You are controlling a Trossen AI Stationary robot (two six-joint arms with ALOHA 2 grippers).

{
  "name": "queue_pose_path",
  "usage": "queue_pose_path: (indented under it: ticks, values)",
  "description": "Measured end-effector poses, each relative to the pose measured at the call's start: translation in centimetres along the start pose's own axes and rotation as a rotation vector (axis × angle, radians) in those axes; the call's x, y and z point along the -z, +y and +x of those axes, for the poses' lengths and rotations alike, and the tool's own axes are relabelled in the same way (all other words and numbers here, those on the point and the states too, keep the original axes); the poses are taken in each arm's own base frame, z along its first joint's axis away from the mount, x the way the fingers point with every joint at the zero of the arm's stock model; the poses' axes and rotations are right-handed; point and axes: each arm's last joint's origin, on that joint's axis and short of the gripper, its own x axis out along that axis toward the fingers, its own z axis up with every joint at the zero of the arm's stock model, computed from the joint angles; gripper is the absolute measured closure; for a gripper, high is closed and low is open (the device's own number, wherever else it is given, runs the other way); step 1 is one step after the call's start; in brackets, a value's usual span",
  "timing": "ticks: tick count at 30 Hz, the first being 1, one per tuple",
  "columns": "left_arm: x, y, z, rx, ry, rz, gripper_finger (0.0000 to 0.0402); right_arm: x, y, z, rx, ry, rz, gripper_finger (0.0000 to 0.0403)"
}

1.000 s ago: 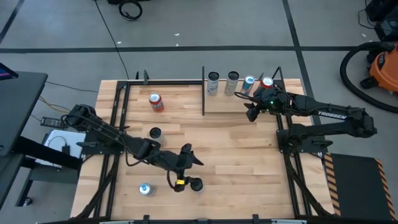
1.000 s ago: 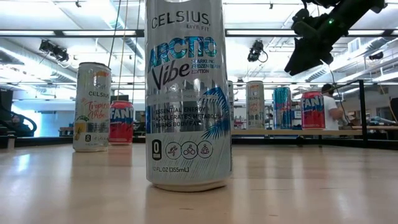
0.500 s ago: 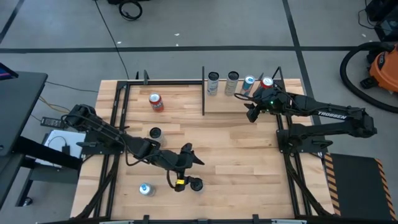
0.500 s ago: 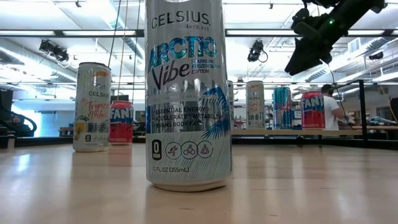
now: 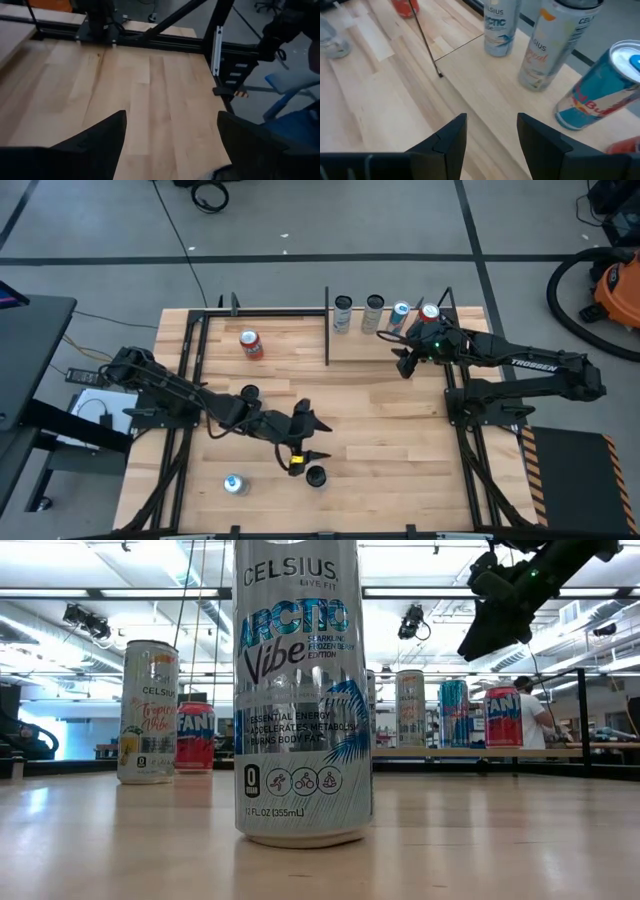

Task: Place canned beverage on shelf
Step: Put the white blue soda can on the shelf aligned with the other blue white soda can

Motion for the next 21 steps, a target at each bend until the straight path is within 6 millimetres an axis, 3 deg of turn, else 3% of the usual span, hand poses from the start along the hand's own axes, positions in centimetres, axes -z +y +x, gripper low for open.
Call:
queue_pose_path:
  ticks: [21]
  values:
    - [0.10,0.30,0.10,0.038,0.032,-0.073,0.0085,0.00,0.01,0.00,-0.002,0.001,0.011,0.0220]
